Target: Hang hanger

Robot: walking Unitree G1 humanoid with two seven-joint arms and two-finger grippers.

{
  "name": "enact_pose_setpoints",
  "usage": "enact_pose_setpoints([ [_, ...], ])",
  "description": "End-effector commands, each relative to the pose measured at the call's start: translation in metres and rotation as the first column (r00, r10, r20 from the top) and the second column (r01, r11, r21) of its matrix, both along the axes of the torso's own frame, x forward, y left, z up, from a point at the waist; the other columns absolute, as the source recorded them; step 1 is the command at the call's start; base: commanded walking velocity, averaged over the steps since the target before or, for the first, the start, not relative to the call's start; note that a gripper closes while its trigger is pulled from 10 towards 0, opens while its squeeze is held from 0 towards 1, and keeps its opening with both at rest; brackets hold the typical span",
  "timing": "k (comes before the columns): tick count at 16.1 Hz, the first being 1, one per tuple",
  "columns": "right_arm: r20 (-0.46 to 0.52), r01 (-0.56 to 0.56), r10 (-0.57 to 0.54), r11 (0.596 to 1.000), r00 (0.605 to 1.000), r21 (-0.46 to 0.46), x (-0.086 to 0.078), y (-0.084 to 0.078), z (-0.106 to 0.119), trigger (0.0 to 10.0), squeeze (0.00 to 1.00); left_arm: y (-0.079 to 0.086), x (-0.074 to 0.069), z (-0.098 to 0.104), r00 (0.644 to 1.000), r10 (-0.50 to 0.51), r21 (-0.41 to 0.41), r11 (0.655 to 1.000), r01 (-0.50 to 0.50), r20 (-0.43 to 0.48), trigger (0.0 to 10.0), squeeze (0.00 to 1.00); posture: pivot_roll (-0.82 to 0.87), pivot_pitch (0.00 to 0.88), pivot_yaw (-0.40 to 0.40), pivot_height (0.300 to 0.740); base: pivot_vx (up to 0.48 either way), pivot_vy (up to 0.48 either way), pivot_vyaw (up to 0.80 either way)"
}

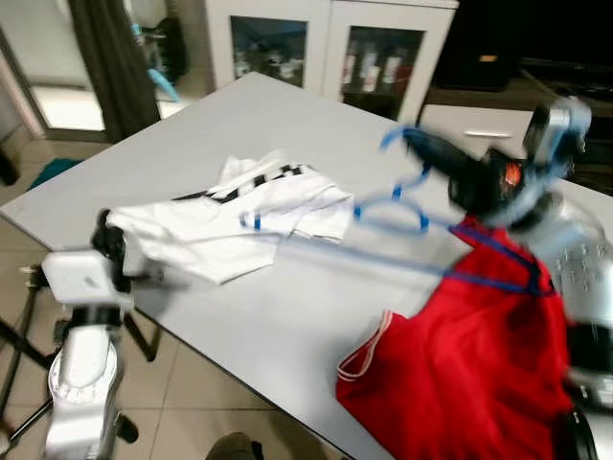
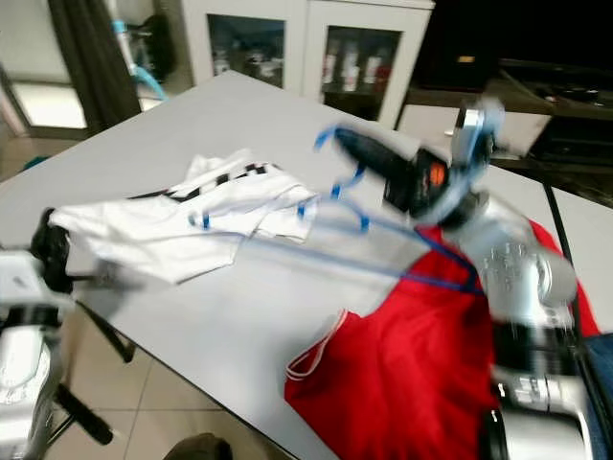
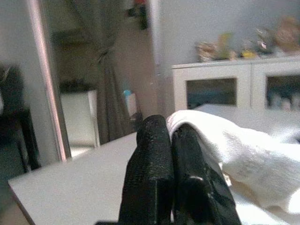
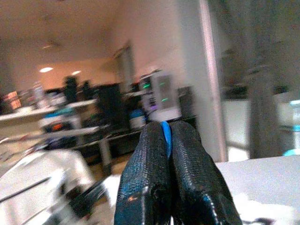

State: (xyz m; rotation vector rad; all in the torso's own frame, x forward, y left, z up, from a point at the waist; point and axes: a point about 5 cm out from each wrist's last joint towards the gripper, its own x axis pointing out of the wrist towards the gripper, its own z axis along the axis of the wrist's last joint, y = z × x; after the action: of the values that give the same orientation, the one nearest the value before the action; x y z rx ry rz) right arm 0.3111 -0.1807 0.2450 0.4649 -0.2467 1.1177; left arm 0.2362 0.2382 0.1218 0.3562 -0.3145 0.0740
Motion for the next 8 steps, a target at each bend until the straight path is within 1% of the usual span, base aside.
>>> enact_pose_setpoints([
  [1, -0.025, 0.082, -0.081, 0.996, 0.996, 0.042, 0.010, -0.005, 0.003, 10.0, 0.00, -0.026, -0.006, 0.004, 0.990, -0.143, 0.205, 0.969, 0.140, 0.004, 10.0, 0.00, 0.10, 0.000, -0.036, 0.740, 0.000, 0.000, 0.00],
  [2, -0.049, 0.106, -0.103, 0.992, 0.993, 0.065, 0.014, -0.004, 0.003, 10.0, 0.00, -0.038, -0.011, 0.002, 0.975, -0.221, 0.346, 0.913, 0.214, -0.020, 10.0, 0.00, 0.11, 0.000, -0.038, 0.740, 0.000, 0.000, 0.00],
  [3, -0.064, 0.123, -0.120, 0.991, 0.991, 0.060, 0.017, -0.002, 0.000, 10.0, 0.00, -0.046, -0.015, -0.002, 0.959, -0.279, 0.459, 0.846, 0.271, -0.050, 10.0, 0.00, 0.11, 0.000, -0.039, 0.740, 0.000, 0.000, 0.00],
  [4, -0.075, 0.133, -0.129, 0.989, 0.989, 0.057, 0.019, -0.001, -0.001, 10.0, 0.00, -0.049, -0.019, -0.007, 0.947, -0.311, 0.523, 0.796, 0.304, -0.078, 10.0, 0.00, 0.11, 0.000, -0.042, 0.740, 0.000, 0.000, 0.00],
  [5, -0.094, 0.151, -0.145, 0.987, 0.985, 0.057, 0.022, 0.000, -0.003, 10.0, 0.00, -0.051, -0.023, -0.014, 0.930, -0.346, 0.597, 0.723, 0.347, -0.122, 10.0, 0.00, 0.12, 0.000, -0.044, 0.740, 0.000, 0.000, 0.00],
  [6, -0.108, 0.172, -0.164, 0.983, 0.980, 0.060, 0.026, 0.000, -0.004, 10.0, 0.00, -0.049, -0.030, -0.022, 0.910, -0.374, 0.662, 0.639, 0.392, -0.178, 10.0, 0.00, 0.12, 0.000, -0.044, 0.740, 0.000, 0.000, 0.00],
  [8, -0.118, 0.202, -0.193, 0.977, 0.974, 0.069, 0.030, -0.002, -0.002, 10.0, 0.00, -0.043, -0.040, -0.029, 0.901, -0.381, 0.724, 0.559, 0.404, -0.208, 10.0, 0.00, 0.11, 0.000, -0.043, 0.740, 0.000, 0.000, 0.00],
])
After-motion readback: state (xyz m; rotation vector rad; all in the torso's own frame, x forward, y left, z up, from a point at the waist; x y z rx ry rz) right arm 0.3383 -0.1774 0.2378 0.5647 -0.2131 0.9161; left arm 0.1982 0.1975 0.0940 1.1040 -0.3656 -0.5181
